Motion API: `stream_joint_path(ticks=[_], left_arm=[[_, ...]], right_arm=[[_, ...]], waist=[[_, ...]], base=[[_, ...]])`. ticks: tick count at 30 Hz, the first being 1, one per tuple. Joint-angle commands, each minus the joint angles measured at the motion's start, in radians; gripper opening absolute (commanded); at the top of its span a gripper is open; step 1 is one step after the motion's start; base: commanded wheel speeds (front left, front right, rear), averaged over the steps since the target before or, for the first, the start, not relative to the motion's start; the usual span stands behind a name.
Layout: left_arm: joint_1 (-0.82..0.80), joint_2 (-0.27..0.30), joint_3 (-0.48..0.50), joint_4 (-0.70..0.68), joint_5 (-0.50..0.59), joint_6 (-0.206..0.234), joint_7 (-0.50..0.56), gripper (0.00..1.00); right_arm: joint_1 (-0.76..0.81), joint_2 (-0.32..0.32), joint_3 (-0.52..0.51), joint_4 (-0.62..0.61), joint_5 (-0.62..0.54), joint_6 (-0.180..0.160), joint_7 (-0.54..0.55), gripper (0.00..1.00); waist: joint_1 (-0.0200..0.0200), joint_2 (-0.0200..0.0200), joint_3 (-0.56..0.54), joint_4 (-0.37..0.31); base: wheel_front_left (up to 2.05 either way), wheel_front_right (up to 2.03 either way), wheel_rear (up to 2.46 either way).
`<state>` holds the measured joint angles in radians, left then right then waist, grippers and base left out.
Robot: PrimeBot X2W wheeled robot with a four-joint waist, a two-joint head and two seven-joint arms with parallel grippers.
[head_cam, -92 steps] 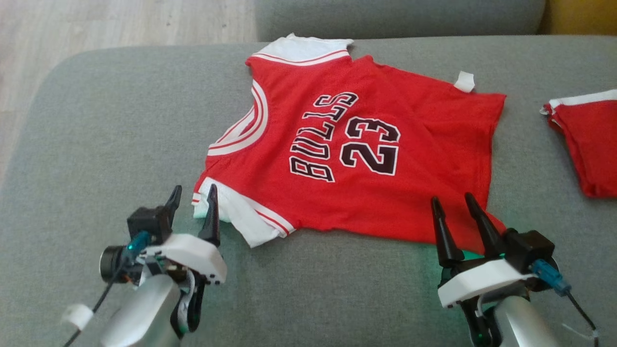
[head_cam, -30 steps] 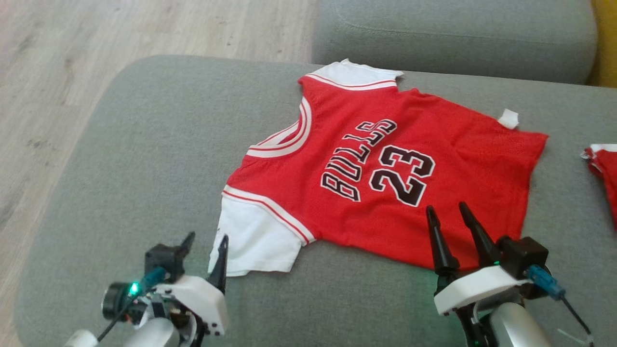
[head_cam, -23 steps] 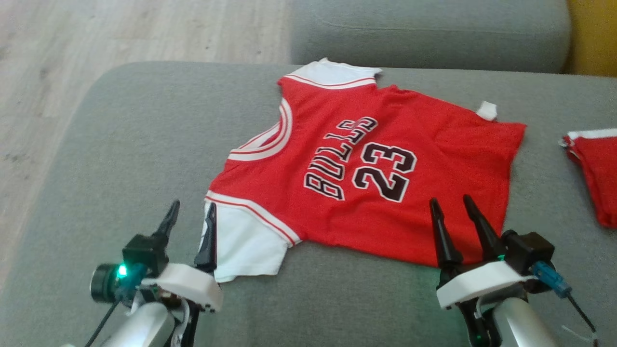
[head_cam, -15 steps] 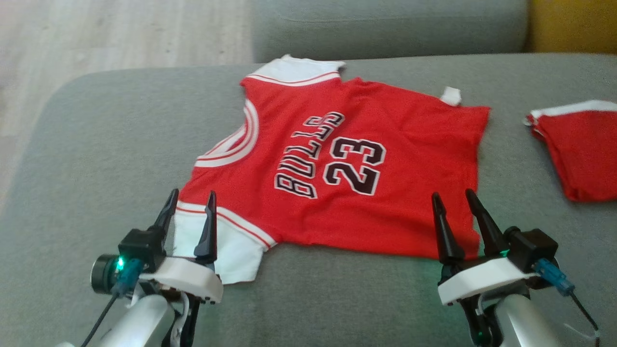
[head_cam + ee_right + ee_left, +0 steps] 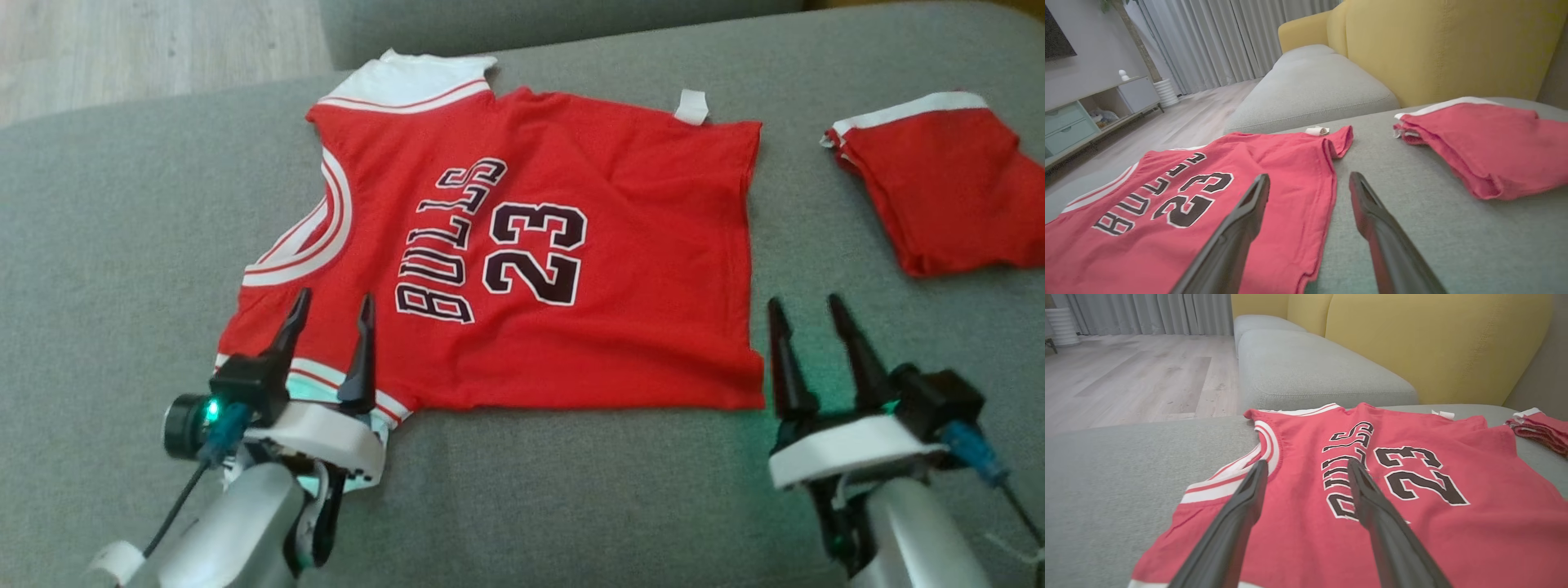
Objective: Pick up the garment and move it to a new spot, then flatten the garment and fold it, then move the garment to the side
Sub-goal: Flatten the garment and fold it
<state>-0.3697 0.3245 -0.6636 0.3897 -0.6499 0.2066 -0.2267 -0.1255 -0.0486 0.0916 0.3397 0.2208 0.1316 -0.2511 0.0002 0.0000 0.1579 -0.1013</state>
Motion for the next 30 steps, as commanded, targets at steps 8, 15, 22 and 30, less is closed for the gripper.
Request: stream_joint_path(ticks=[8,15,22,30], left_arm=[[-0.083,-0.018,0.023,-0.002,0.015,-0.018,-0.023,1.00],[-0.110,-0.036,0.010,0.009,0.025,-0.029,-0.026,1.00],[-0.121,-0.043,0.005,0.016,0.029,-0.033,-0.028,1.00],[-0.129,-0.042,0.006,0.014,0.026,-0.031,-0.028,1.00]], right_arm=[[-0.228,-0.002,-0.115,0.134,-0.078,-0.001,0.136,1.00],[-0.408,-0.002,-0.152,0.404,-0.100,-0.001,0.317,1.00],[-0.495,-0.002,-0.143,0.597,-0.157,-0.001,0.361,1.00],[-0.577,-0.008,-0.152,0.680,-0.210,-0.001,0.304,0.00]], waist=[[-0.0002,0.0000,0.048,0.049],[-0.0002,0.0000,0.077,0.088],[-0.0002,0.0000,0.092,0.106],[-0.0002,0.0000,0.105,0.123]], base=[[0.00,0.00,0.00],[0.00,0.00,0.00],[0.00,0.00,0.00],[0.00,0.00,0.00]])
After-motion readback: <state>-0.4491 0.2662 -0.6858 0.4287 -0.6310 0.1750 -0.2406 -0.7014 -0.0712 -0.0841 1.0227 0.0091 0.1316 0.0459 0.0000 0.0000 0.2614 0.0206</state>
